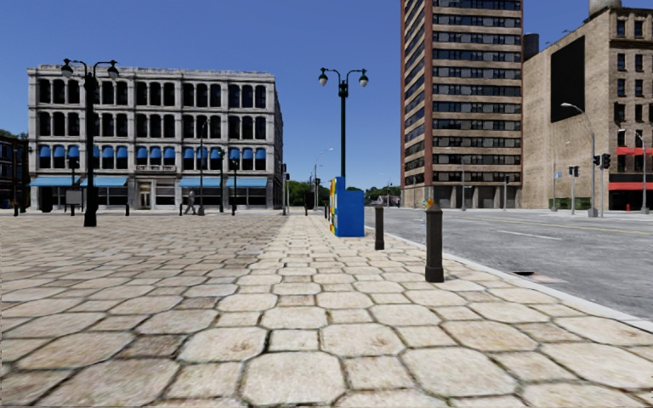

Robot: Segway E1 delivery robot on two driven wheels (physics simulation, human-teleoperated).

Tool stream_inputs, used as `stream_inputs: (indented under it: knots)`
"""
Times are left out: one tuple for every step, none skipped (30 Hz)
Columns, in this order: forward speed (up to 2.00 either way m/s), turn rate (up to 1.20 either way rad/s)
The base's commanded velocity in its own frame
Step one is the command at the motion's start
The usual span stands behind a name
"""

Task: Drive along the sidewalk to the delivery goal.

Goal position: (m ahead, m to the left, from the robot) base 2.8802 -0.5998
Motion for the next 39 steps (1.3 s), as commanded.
stream_inputs:
  knots:
    - [2.00, 0.00]
    - [2.00, 0.00]
    - [2.00, -0.04]
    - [2.00, -0.54]
    - [2.00, -0.76]
    - [2.00, -0.76]
    - [2.00, -0.88]
    - [2.00, -0.87]
    - [2.00, -0.13]
    - [2.00, -0.02]
    - [2.00, 0.00]
    - [2.00, 0.00]
    - [2.00, 0.00]
    - [2.00, 0.00]
    - [2.00, 0.00]
    - [2.00, 0.00]
    - [2.00, 0.00]
    - [2.00, 0.00]
    - [2.00, 0.00]
    - [2.00, 0.00]
    - [2.00, 0.00]
    - [2.00, 0.00]
    - [2.00, 0.00]
    - [2.00, -0.43]
    - [2.00, -0.43]
    - [2.00, -0.62]
    - [2.00, -0.83]
    - [2.00, -1.05]
    - [2.00, -1.15]
    - [2.00, -1.15]
    - [1.89, -0.77]
    - [1.67, 0.00]
    - [1.46, 0.00]
    - [1.46, 0.00]
    - [1.23, 0.00]
    - [0.99, 0.00]
    - [0.79, 0.00]
    - [0.79, 0.00]
    - [0.58, 0.00]
